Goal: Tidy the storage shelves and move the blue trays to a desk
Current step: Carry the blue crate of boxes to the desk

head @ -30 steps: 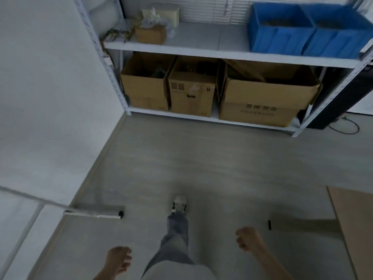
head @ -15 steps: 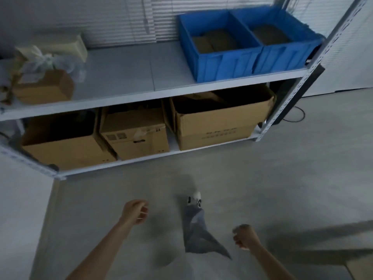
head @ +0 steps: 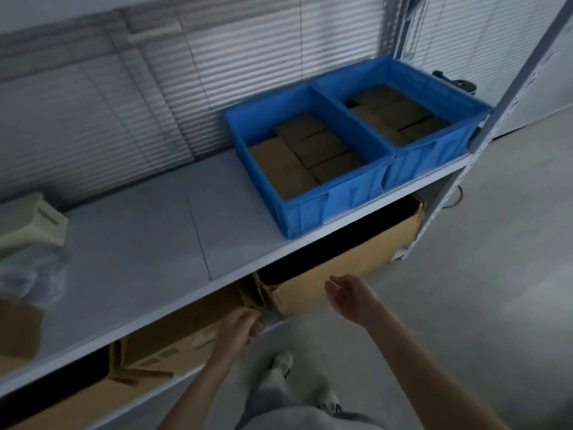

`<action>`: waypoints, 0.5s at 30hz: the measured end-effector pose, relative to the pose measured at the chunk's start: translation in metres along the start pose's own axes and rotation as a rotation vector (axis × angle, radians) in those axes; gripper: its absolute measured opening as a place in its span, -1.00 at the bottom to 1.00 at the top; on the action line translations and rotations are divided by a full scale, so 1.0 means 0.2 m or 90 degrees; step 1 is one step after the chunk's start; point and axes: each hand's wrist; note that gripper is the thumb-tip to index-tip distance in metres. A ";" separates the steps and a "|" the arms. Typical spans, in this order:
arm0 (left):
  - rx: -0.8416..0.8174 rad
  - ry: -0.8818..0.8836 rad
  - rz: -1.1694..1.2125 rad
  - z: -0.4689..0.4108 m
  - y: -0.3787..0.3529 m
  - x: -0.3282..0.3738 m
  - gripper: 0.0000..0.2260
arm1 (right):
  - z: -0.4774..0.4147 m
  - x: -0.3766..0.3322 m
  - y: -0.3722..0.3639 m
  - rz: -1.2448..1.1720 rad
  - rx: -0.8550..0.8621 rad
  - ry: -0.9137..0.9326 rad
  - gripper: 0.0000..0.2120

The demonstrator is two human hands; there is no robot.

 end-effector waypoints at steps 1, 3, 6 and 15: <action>-0.023 -0.031 0.012 -0.11 -0.02 0.13 -0.87 | -0.01 -0.07 -0.07 -0.022 0.002 0.024 -0.84; -0.047 -0.077 0.029 -0.32 -0.08 0.40 -0.87 | -0.02 -0.19 -0.21 -0.047 0.010 0.087 -0.87; -0.038 -0.131 0.074 -0.52 -0.14 0.77 -0.79 | 0.00 -0.38 -0.42 -0.053 0.048 0.200 -0.89; -0.006 -0.241 -0.074 -0.93 -0.29 1.04 -0.34 | -0.21 -0.73 -0.78 0.008 0.233 0.385 -0.50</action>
Point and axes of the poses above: each hand's wrist, its own z-axis away from the middle knuckle, its own y-axis out of the back of the hand, x = y × z, and after that the axes turned 6 degrees about x, right-handed
